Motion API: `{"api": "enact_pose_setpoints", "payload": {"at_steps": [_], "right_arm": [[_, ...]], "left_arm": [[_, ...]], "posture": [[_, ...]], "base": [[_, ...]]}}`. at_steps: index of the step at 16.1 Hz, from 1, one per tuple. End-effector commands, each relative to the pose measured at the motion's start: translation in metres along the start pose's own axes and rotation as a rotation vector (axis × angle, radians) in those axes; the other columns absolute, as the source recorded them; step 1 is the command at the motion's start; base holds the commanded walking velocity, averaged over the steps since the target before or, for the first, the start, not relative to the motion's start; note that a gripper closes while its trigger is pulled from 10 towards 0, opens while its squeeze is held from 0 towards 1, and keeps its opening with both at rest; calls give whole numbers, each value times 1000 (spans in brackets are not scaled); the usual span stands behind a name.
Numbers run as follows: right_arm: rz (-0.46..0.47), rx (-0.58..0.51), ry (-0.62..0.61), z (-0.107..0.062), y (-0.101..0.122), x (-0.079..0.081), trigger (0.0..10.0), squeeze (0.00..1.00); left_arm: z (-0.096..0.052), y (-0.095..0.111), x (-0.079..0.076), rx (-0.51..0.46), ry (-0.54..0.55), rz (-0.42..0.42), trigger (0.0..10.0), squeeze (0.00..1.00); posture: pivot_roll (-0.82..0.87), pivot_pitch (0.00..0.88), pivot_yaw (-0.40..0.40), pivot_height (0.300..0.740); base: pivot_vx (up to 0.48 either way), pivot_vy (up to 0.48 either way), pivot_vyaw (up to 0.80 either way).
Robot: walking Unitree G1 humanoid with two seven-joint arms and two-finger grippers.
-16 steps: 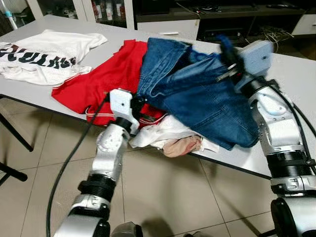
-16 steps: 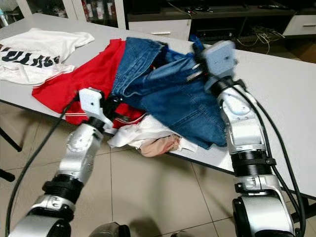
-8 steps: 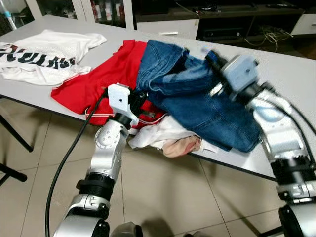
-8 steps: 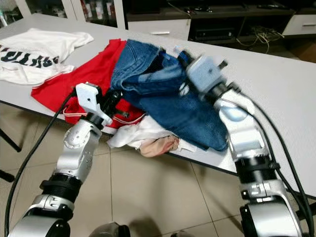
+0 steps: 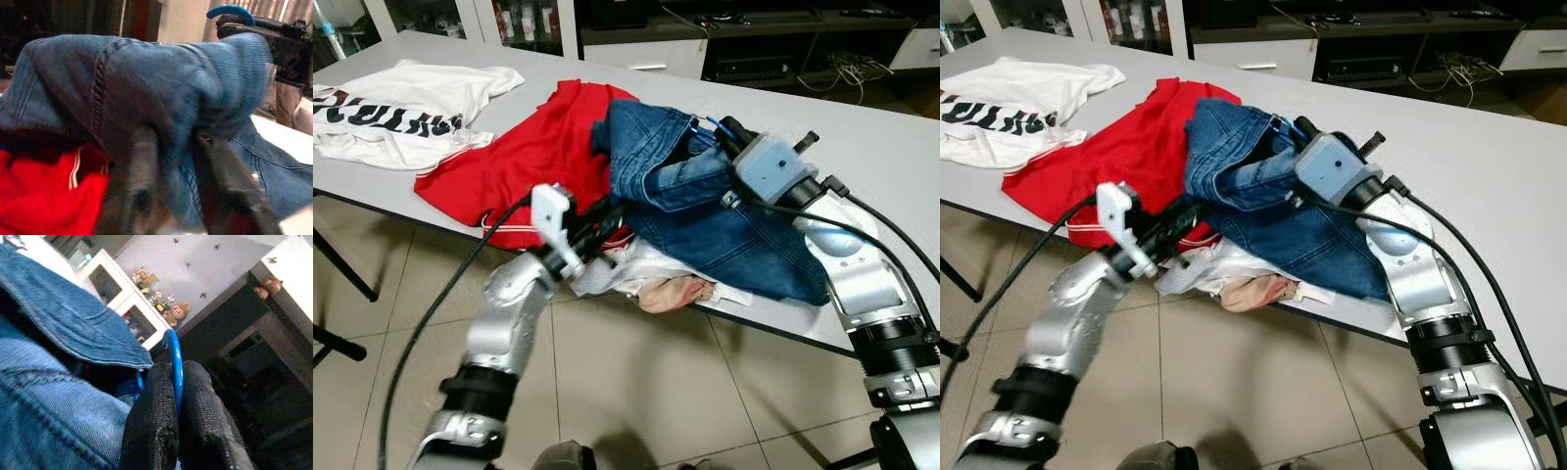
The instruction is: Hang hanger
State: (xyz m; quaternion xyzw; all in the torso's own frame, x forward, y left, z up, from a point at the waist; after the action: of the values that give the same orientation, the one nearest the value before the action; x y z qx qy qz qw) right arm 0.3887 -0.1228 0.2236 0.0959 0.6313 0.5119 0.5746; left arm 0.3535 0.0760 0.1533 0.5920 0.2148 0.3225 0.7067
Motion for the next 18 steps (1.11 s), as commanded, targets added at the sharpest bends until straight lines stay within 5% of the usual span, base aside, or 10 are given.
{"api": "enact_pose_setpoints", "payload": {"at_steps": [1,2,3,6,10,12,13,16,18], "right_arm": [[-59,-11,0,0,3,-4,0,0],[-101,-22,24,-1,5,1,0,0],[-119,-29,36,-1,6,4,0,0],[-153,-42,63,-1,7,14,0,0],[-206,-64,138,-7,7,37,0,0],[-203,-112,159,-8,16,45,0,0],[-192,-142,166,-8,24,49,0,0],[-182,-168,178,-8,30,52,0,0],[-174,-187,186,-8,35,56,0,0]], "left_arm": [[0,10,-2,-25,-27,-1,10000,1000],[1,29,5,-90,-8,-50,10000,667],[2,42,6,-132,-16,-79,10000,0],[1,72,4,-238,-82,-154,10000,0],[0,77,10,-233,-83,-189,10000,0],[7,54,16,-114,-26,-132,10000,0],[13,28,25,27,50,-45,10000,0],[15,-6,48,230,213,111,10000,0],[18,-12,53,259,261,143,10000,0]], "posture": [[-38,0,24,740],[-36,0,22,740],[-35,0,21,740],[-35,0,21,740],[-40,0,28,740],[-41,0,30,740],[-42,0,32,740],[-42,0,34,740],[-45,0,37,740]], "base": [[0,0,0],[0,0,0],[0,0,0],[0,0,0],[0,0,0],[0,0,0],[0,0,0],[0,0,0],[0,0,0]]}}
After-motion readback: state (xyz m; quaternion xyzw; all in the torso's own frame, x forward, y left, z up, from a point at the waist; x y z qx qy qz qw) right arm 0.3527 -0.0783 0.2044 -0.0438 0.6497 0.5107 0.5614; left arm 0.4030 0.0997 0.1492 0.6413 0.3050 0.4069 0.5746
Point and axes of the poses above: a point about 5 cm out from each wrist's last joint towards the gripper, its own z axis pointing out of the wrist towards the gripper, its own y axis along the axis of the wrist's last joint, x = y × z, the point moved 6 cm from there along z, pointing out of the wrist towards the gripper, and after that the axes turned 9 degrees about z, right-handed, at the moved point
